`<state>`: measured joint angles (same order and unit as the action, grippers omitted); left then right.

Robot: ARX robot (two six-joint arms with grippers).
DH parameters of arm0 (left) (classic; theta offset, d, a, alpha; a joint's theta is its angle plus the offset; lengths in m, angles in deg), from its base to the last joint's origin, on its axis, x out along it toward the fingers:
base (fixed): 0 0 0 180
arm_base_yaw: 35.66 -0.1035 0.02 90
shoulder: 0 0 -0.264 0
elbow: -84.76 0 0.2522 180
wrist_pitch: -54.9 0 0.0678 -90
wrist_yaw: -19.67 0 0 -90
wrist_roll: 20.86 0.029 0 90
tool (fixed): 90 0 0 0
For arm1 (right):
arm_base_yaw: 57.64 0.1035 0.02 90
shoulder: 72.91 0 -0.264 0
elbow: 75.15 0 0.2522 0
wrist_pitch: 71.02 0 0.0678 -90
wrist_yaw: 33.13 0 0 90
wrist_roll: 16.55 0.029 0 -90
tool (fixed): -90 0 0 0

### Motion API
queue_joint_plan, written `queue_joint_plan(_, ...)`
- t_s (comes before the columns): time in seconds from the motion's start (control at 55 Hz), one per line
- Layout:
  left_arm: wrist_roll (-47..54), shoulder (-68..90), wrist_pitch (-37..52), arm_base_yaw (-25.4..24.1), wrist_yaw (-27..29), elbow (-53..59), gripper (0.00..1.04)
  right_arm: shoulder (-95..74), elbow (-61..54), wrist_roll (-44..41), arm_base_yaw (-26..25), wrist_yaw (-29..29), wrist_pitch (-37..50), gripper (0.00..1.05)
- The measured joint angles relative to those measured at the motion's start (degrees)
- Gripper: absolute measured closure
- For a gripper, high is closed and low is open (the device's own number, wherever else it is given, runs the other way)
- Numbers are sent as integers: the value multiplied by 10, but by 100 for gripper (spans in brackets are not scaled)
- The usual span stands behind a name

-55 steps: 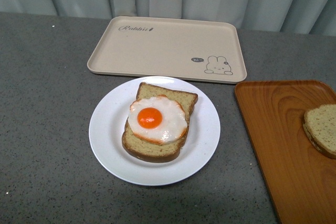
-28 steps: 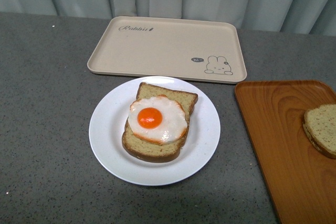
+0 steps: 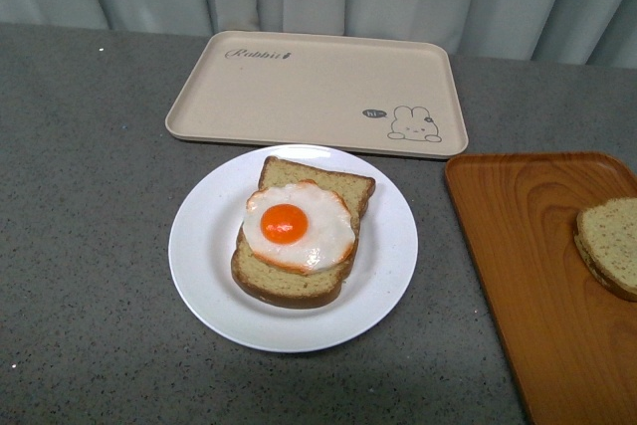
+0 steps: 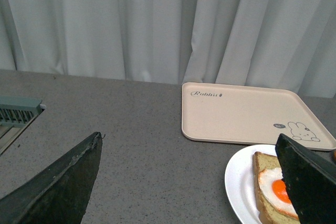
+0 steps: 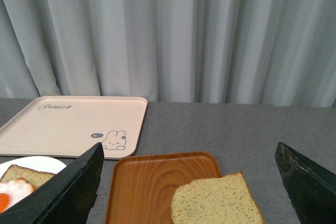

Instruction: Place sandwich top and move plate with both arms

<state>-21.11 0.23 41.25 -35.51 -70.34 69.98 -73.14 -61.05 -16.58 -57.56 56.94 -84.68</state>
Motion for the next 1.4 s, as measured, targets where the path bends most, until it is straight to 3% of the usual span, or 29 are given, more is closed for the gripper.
queue_joint_plan(0.073, 0, 0, 0, 0, 0, 0, 6, -5, 2, -1, 6, -23, -10, 9)
queue_joint_plan(0.145, 0, 0, 0, 0, 0, 0, 6, -52, 13, -1, 21, -120, -27, 9)
queue_joint_plan(0.2, 0, 0, 0, 0, 0, 0, 6, -100, 13, -11, 14, -140, 10, 9)
queue_joint_plan(0.382, 0, 0, 0, 0, 0, 0, 6, -367, 68, 4, -86, -30, 208, 9)
queue_joint_plan(0.509, 0, 0, 0, 0, 0, 0, 6, -529, 130, 23, -130, 23, 243, 9)
queue_joint_plan(0.745, 0, 0, 0, 0, 0, 0, 6, -743, 263, 45, -211, 122, 195, 9)
queue_joint_plan(0.945, 0, 0, 0, 0, 0, 0, 6, -868, 384, 14, -270, 212, 96, 9)
queue_joint_plan(1.218, 0, 0, 0, 0, 0, 0, 6, -1000, 471, -37, -312, 295, 17, 9)
queue_joint_plan(1.4, 0, 0, 0, 0, 0, 0, 6, -1063, 481, -53, -310, 297, -5, 9)
